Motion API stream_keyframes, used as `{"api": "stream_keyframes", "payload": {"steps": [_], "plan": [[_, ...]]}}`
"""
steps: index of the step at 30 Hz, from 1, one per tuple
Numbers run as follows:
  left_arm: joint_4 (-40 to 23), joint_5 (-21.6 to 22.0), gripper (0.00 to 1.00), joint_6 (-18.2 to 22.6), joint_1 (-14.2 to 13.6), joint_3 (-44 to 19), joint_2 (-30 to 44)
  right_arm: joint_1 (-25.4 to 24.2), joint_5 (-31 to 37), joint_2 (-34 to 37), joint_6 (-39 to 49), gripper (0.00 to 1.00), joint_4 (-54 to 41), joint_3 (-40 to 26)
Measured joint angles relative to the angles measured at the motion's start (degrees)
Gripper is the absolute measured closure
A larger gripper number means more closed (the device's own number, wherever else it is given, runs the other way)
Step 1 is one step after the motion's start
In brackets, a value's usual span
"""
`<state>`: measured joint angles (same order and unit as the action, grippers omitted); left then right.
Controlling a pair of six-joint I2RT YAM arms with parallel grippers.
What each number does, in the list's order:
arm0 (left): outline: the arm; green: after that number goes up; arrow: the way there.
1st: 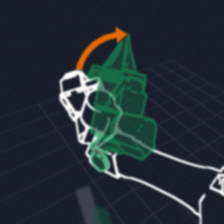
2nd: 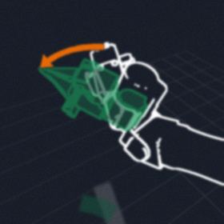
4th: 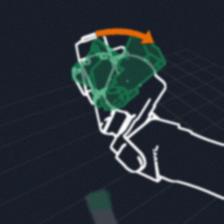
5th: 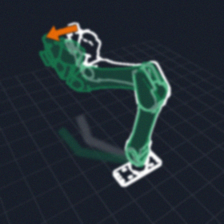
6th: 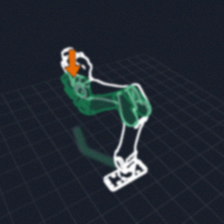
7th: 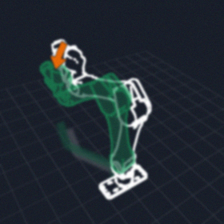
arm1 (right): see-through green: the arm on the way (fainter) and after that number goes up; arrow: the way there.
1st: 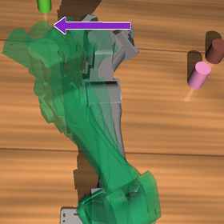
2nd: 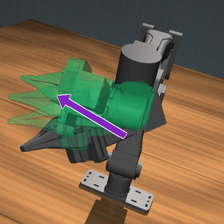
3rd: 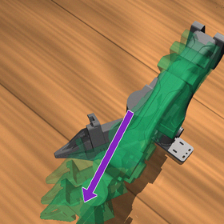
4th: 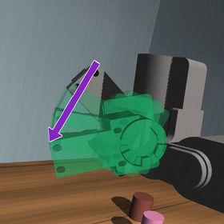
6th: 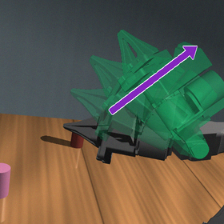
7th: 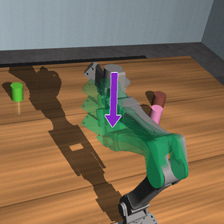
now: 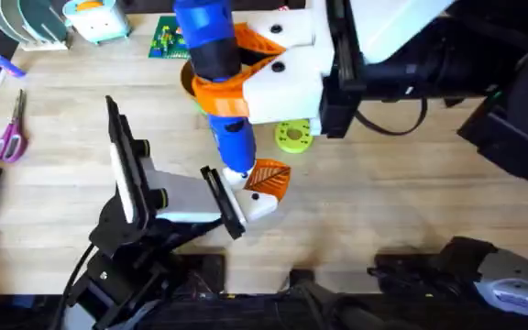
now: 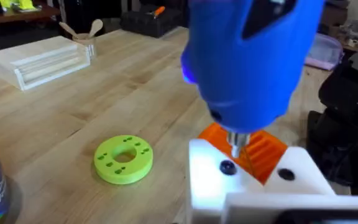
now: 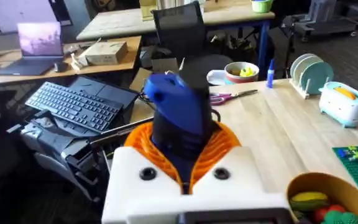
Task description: Pick up the gripper from the table and insert it into the empty holder that is missing its gripper. Then pick up a screw, insert it into the mounting hole, and use the screwdriver to tighten it. Finally, clean up the table by picking up the vegetable and placing it into the bucket.
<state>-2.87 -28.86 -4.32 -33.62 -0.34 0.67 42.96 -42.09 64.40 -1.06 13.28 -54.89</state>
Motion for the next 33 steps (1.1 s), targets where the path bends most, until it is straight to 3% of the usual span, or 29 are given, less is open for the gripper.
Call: {"api": "stream_keyframes", "payload": {"steps": [27, 33], "plan": [[-0.02, 0.04, 0.996, -0.42, 0.02, 0.0, 0.0, 0.0, -0.42, 2.48, -0.02, 0.976, 0.52, 0.0], [-0.02, 0.07, 0.996, -0.42, -0.01, 0.0, 0.0, -0.9, -1.04, 1.67, -0.62, 0.976, 5.91, 0.0]]}}
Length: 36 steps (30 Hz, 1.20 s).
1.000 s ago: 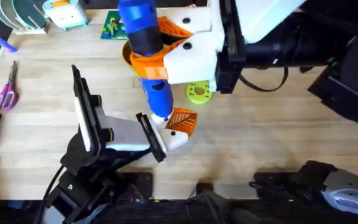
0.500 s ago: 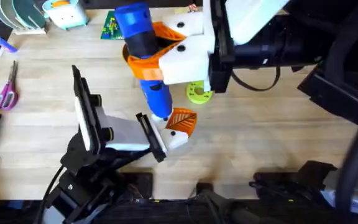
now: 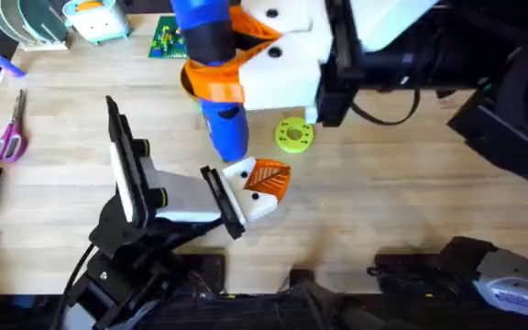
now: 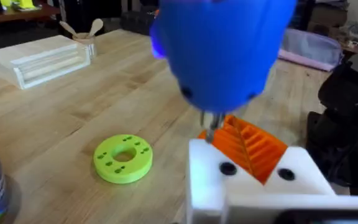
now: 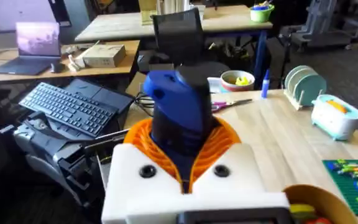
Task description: Pick up the gripper from the table and insert it into the empty holder that is missing its gripper. Then pick up a screw, insert it into the mounting hole, and use the screwdriver to tighten it. Finally, clean up the table by picking up the vegetable and placing it into the bucket.
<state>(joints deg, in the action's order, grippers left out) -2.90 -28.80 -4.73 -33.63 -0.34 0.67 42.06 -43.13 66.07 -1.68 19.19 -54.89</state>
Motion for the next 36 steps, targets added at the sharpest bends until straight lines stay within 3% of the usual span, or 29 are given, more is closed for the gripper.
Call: {"api": "stream_keyframes", "payload": {"steps": [6, 10, 15, 19, 25, 29, 30, 34, 35, 36], "plan": [[0.0, 0.0, 0.996, 0.0, 0.02, 0.0, 0.0, -5.84, -0.63, -6.49, 1.78, 0.976, 0.96, 0.0], [0.0, 0.0, 0.996, 0.0, 0.0, 0.0, 0.0, -13.57, 2.0, -8.42, 9.86, 0.976, -5.98, -0.13], [0.0, 0.0, 0.996, 0.0, 0.01, 0.0, 0.0, -22.67, 15.09, -1.75, 27.04, 0.976, -17.01, -0.11], [0.0, 0.01, 0.996, 0.0, 0.01, 0.0, 0.01, -27.28, 28.67, 6.54, 37.44, 0.976, -17.8, -0.09], [0.0, 0.0, 0.996, 0.0, 0.01, 0.0, 0.0, -28.38, 43.62, 16.07, 50.97, 0.976, -16.42, -0.07], [0.0, 0.01, 0.996, 0.0, 0.02, 0.0, 0.0, -28.37, 48.71, 22.37, 56.08, 0.976, -16.24, -0.07], [0.0, 0.01, 0.996, 0.0, 0.01, 0.0, 0.0, -28.37, 50.86, 26.96, 57.71, 0.976, -16.63, -0.07], [0.0, 0.02, 0.996, 0.0, 0.02, 0.0, 0.0, -27.83, 52.58, 30.45, 59.33, 0.975, -18.37, -0.07], [0.0, 0.0, 0.996, 0.0, 0.02, 0.0, 0.0, -27.57, 52.83, 30.64, 59.2, 0.924, -18.89, -0.07], [0.0, 0.01, 0.996, 0.0, 0.01, 0.0, 0.0, -27.28, 53.0, 30.66, 59.34, 0.791, -19.44, -0.07]]}}
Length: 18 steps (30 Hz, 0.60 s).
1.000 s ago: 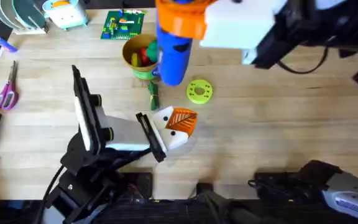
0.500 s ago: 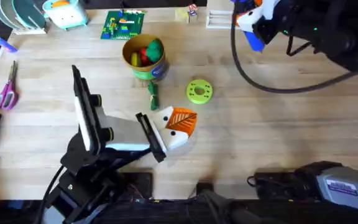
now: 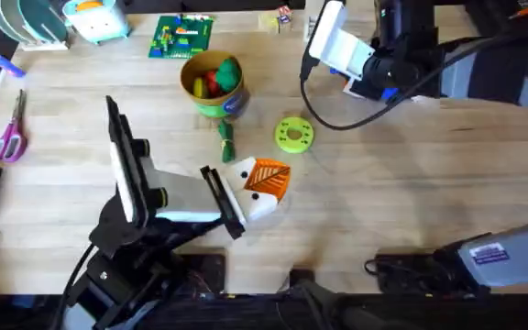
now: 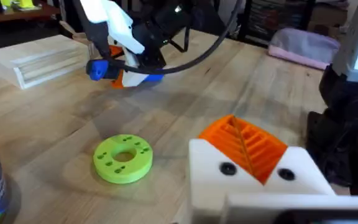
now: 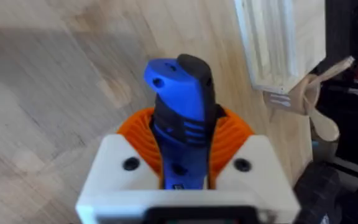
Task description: Pick up the gripper from the table and insert it into the empty holder that is missing its gripper. Then pick up a screw, insert it into the mounting hole, and use the screwdriver to tighten it. Finally, clean up the table by picking up the vegetable and placing it into the bucket.
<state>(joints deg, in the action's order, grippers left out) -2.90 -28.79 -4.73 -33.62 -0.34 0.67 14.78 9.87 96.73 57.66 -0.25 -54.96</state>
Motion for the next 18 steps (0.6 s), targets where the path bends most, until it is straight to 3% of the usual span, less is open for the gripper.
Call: {"api": "stream_keyframes", "payload": {"steps": [5, 7, 11, 18], "plan": [[0.0, 0.01, 0.996, 0.0, 0.01, 0.0, 0.0, 2.03, 0.46, -0.04, 0.83, 0.066, -0.09, -0.02], [0.0, 0.01, 0.996, 0.0, 0.01, 0.0, 0.0, 2.77, 0.47, -0.04, 0.85, 0.014, -0.12, -0.02], [0.0, 0.01, 0.996, 0.0, 0.01, 0.0, 0.0, 3.89, 0.61, -0.76, -1.41, 0.011, -0.22, -0.02], [0.0, 0.98, 0.996, 0.0, 0.01, 0.0, 0.0, 4.62, 0.66, -8.8, -14.8, 0.012, -0.26, -0.02]]}}
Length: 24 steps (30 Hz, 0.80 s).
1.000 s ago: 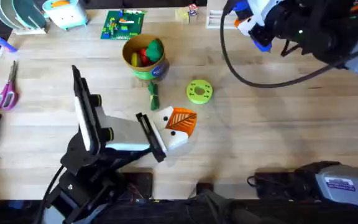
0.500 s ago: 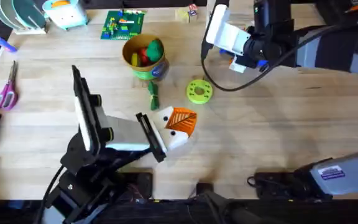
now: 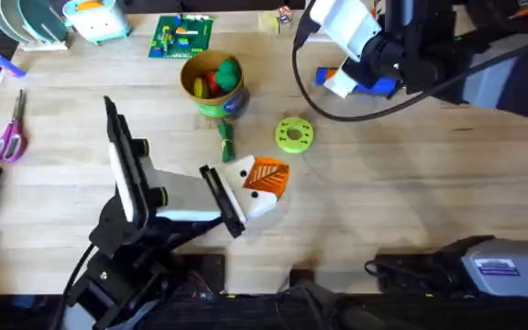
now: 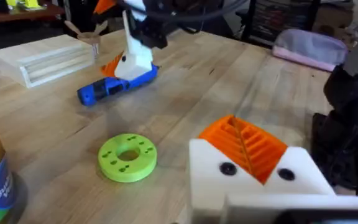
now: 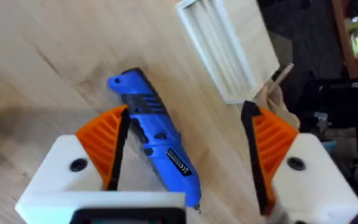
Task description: Pick up the gripper from the table and insert it into the empty holder that is missing its gripper. Then pick up a screw, insert it into the mounting hole, and use the screwdriver to tighten it. Finally, clean up the table by picking up the vegetable and placing it into the bucket.
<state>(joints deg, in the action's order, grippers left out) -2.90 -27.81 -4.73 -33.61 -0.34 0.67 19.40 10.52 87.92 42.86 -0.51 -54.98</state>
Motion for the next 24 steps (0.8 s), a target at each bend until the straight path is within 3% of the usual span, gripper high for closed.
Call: {"api": "stream_keyframes", "payload": {"steps": [5, 6, 11, 12, 21, 24], "plan": [[-0.04, 3.42, 0.995, 0.23, 0.0, 0.0, 0.0, -0.02, -0.02, -6.79, -10.57, 0.01, -0.01, -0.02], [-0.07, 4.21, 0.929, 0.74, 0.0, 0.0, 0.0, 0.0, -0.02, -7.66, -12.14, 0.01, -0.19, -0.02], [-0.15, 7.04, 0.139, 0.72, 0.0, 0.0, 0.0, -0.02, -0.02, -10.45, -17.33, 0.01, -4.13, -0.02], [-0.15, 7.26, 0.043, 0.6, -0.01, 0.0, 0.0, -0.02, -0.02, -10.58, -17.81, 0.011, -5.0, -0.02], [-0.96, 10.42, 0.009, -0.07, -0.01, -0.36, 0.0, 2.05, -0.04, -10.57, -21.55, 0.01, -13.63, -0.02], [-8.1, 14.18, 0.01, -3.29, -0.02, -4.0, 0.06, 3.53, -0.04, -10.56, -21.96, 0.01, -15.36, -0.02]]}}
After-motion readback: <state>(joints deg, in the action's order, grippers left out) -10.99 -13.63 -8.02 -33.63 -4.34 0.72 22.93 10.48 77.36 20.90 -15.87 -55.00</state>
